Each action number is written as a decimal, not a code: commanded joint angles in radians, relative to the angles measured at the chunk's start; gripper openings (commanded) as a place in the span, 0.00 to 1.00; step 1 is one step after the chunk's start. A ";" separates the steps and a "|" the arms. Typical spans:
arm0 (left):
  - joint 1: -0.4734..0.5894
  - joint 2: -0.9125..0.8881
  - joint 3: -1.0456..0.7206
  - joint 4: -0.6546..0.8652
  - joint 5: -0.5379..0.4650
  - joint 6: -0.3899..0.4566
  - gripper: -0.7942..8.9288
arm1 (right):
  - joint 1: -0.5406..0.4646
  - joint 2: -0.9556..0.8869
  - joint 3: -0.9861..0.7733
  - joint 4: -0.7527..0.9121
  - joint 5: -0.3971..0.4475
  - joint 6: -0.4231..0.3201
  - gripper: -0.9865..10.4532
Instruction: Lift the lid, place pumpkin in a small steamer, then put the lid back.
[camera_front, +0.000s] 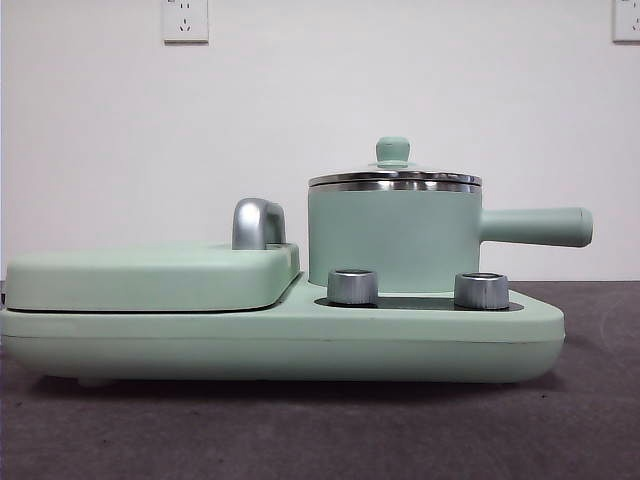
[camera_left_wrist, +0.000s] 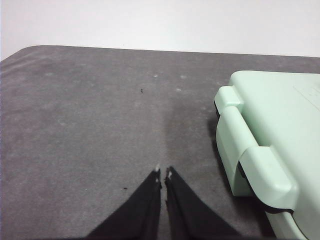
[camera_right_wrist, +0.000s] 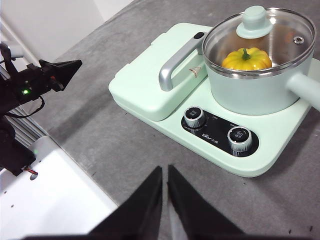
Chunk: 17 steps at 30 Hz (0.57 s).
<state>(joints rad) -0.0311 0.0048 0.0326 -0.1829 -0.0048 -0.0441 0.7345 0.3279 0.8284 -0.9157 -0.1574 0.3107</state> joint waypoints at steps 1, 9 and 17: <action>-0.003 -0.002 -0.019 -0.006 -0.003 0.010 0.10 | 0.009 0.003 0.008 0.007 0.000 -0.011 0.10; -0.003 -0.002 -0.019 -0.006 -0.003 0.010 0.10 | 0.009 0.003 0.008 0.007 0.000 -0.011 0.10; -0.003 -0.002 -0.019 -0.006 -0.003 0.010 0.10 | -0.067 -0.011 -0.018 0.046 -0.012 -0.011 0.10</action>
<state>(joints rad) -0.0311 0.0048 0.0326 -0.1829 -0.0048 -0.0441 0.6773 0.3161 0.8139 -0.8833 -0.1661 0.3107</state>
